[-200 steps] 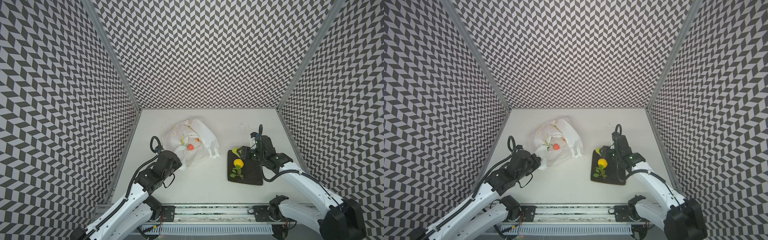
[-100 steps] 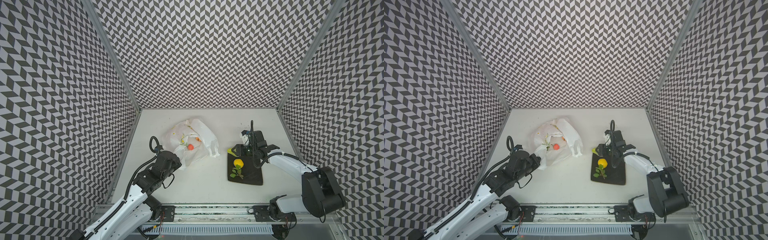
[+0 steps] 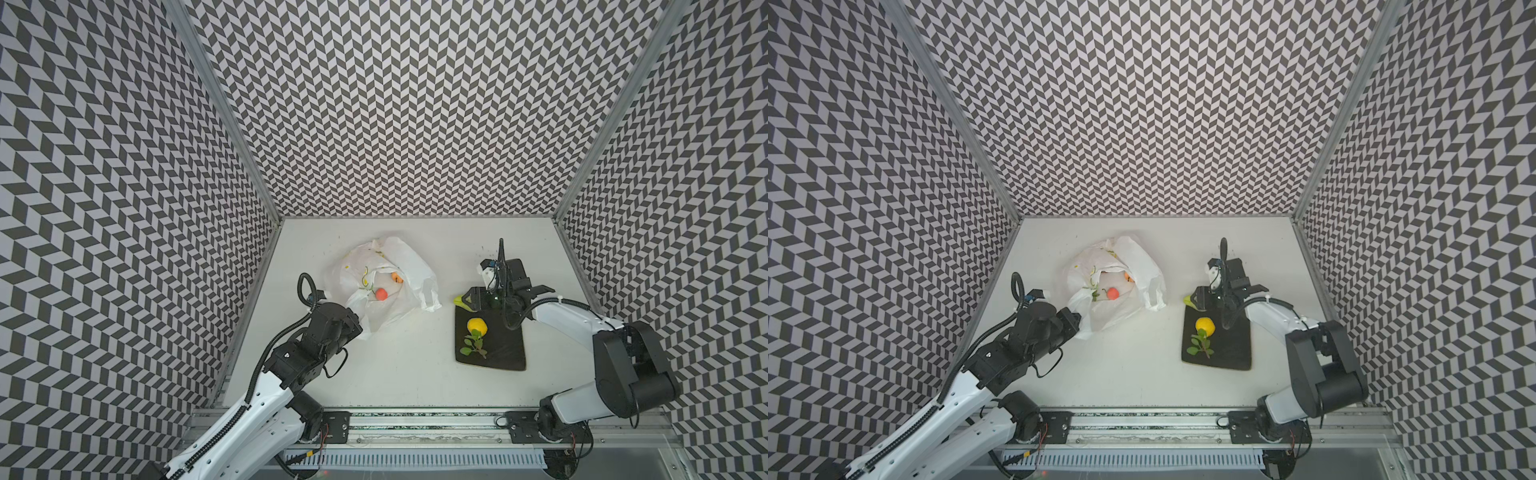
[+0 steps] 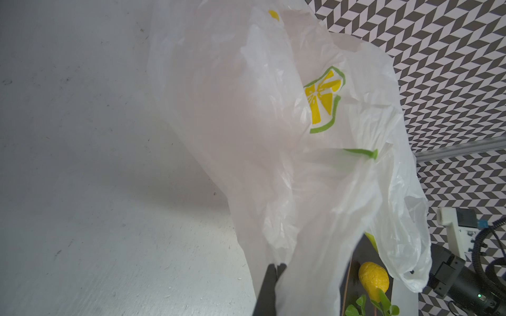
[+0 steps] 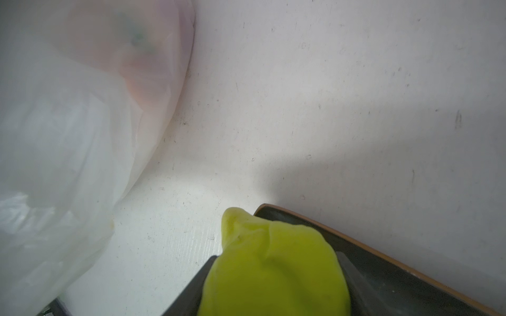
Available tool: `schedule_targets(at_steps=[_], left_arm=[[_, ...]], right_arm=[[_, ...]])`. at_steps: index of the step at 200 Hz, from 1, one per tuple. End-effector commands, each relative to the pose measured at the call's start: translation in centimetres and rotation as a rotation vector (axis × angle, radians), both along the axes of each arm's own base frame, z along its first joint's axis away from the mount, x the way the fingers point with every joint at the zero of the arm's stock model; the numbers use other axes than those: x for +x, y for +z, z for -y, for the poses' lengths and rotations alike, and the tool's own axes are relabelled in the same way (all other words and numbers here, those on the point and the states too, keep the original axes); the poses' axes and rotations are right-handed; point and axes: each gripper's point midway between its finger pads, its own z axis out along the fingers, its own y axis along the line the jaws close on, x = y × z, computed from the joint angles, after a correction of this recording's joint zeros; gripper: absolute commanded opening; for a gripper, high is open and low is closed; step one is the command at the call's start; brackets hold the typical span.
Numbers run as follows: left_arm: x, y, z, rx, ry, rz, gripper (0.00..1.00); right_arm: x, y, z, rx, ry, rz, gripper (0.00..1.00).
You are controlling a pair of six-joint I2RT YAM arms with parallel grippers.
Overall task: Take fruits out of the plastic bag
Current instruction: Place the fruit on the plate.
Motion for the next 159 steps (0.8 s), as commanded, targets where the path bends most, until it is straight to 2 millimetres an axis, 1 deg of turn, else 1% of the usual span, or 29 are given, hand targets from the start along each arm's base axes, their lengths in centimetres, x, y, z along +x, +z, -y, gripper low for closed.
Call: schedule_targets(at_steps=[1, 31, 69, 96, 137, 159], left_arm=[[-0.2, 0.0, -0.2, 0.019, -0.006, 0.010, 0.00], [-0.2, -0.1, -0.2, 0.021, -0.010, 0.010, 0.00], [-0.2, 0.1, -0.4, 0.023, -0.008, 0.015, 0.00], [-0.3, 0.1, -0.6, 0.024, -0.002, 0.015, 0.00], [-0.4, 0.4, -0.8, 0.021, 0.005, 0.024, 0.00], [-0.4, 0.3, -0.8, 0.021, 0.001, 0.021, 0.00]], right_arm=[[1.1, 0.8, -0.7, 0.029, 0.028, 0.053, 0.61], [1.0, 0.5, -1.3, 0.054, 0.053, 0.041, 0.62], [1.2, 0.0, -0.9, 0.036, 0.033, 0.036, 0.65], [1.3, -0.3, -0.6, 0.015, 0.025, 0.025, 0.71], [1.5, 0.8, -0.2, -0.002, 0.009, 0.054, 0.77], [1.8, 2.1, 0.0, -0.009, -0.003, 0.084, 0.78]])
